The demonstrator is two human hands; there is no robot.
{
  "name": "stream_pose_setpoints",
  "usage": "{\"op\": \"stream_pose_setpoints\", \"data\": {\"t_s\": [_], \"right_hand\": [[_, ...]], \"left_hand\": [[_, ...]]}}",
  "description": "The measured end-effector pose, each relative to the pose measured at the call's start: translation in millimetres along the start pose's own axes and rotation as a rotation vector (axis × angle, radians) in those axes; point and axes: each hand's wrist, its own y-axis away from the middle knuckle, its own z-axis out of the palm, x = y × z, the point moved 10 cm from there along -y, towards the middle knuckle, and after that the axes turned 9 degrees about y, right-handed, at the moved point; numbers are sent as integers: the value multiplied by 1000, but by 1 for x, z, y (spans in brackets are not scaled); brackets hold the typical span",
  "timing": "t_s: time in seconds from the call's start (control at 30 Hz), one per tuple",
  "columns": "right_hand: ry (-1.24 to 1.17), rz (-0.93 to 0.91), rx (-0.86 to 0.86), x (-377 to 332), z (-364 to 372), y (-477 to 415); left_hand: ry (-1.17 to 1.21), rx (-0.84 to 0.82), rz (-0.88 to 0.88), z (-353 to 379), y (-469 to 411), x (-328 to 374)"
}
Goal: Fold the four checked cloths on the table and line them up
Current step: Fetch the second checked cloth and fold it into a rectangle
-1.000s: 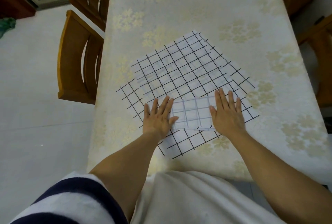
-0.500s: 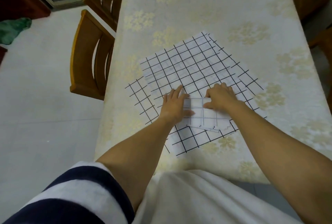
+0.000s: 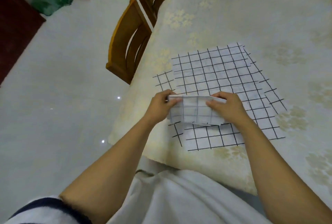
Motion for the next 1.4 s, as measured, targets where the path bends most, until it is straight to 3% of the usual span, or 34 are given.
{"op": "stream_pose_setpoints", "data": {"t_s": [0.1,0.2,0.3,0.53,0.8,1.0,1.4], "right_hand": [[-144,21,24,-35,24,-1],[-226,-19,30,-83,55,-1],[-290,-31,11,-122,95,4],[-160,-151,-137,-221,224,40],[-165,-234,-152,-333,368,79],[-120,-298,-276,-388,442,108],[-110,-353,-373,-465,555,73]], "left_hand": [[226,155,-27,-51,18,-2],[399,187,-69,-91,37,-11],[383,207,-86,-130,64,-27],[508,519,-82,-276,137,-82],[610,551,-21,-419,213,-133],[586,681,-3,-500,256,-162],[619,880,-56,-606,279,-219]]}}
